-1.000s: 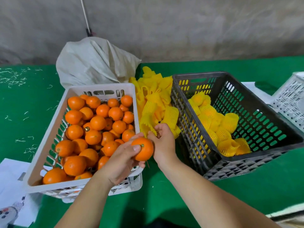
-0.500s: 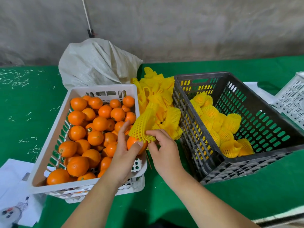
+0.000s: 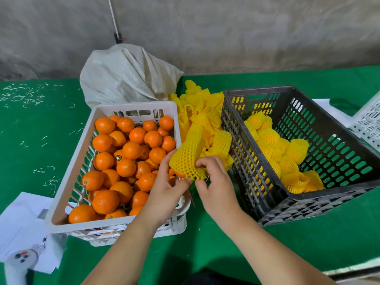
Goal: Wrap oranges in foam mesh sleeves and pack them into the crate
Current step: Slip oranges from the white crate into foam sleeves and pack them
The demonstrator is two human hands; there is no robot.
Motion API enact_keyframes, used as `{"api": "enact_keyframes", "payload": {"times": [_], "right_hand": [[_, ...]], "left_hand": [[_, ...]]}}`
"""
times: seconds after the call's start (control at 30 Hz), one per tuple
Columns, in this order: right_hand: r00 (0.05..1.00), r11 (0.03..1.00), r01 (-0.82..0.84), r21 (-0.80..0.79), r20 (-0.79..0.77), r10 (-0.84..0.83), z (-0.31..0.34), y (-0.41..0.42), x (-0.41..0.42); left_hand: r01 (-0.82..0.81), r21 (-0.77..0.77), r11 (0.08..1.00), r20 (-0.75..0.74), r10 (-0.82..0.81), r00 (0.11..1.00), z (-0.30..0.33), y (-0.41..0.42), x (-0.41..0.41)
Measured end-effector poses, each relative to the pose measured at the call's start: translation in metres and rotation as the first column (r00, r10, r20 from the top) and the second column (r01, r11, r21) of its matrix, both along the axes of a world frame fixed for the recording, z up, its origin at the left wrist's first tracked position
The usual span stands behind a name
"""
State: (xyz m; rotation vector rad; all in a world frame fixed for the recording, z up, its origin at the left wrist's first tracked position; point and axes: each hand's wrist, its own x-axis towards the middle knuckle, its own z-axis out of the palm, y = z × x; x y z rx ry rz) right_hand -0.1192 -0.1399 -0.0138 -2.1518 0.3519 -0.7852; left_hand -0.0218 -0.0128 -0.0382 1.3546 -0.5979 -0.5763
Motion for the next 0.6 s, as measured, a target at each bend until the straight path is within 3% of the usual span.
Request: {"api": "enact_keyframes", "payload": {"times": [0.3, 0.4, 0.47, 0.6], "right_hand": [[0.987, 0.986, 0.077, -0.147, 0.149, -0.055, 0.002, 0.003, -0.006], [0.990, 0.982, -0.014, -0.189, 0.137, 0.040, -0.003, 0.013, -0.008], [0.995, 0.994, -0.035, -0.106, 0.085, 0.044, -0.005, 0.018, -0.007], [0.997, 1.000, 0.002, 0.014, 0.079, -0.004, -0.001, 0.012, -0.004]], "left_hand": [[-0.151, -0.013, 0.988, 0.016, 0.151, 0.988, 0.001, -0.006, -0.004], [-0.233, -0.013, 0.972, -0.066, 0.232, 0.970, 0.001, -0.007, -0.001], [-0.201, 0.019, 0.979, -0.097, 0.202, 0.975, 0.001, -0.007, -0.001], [-0.037, 0.051, 0.998, -0.014, 0.038, 0.999, 0.000, 0.001, -0.002]]}}
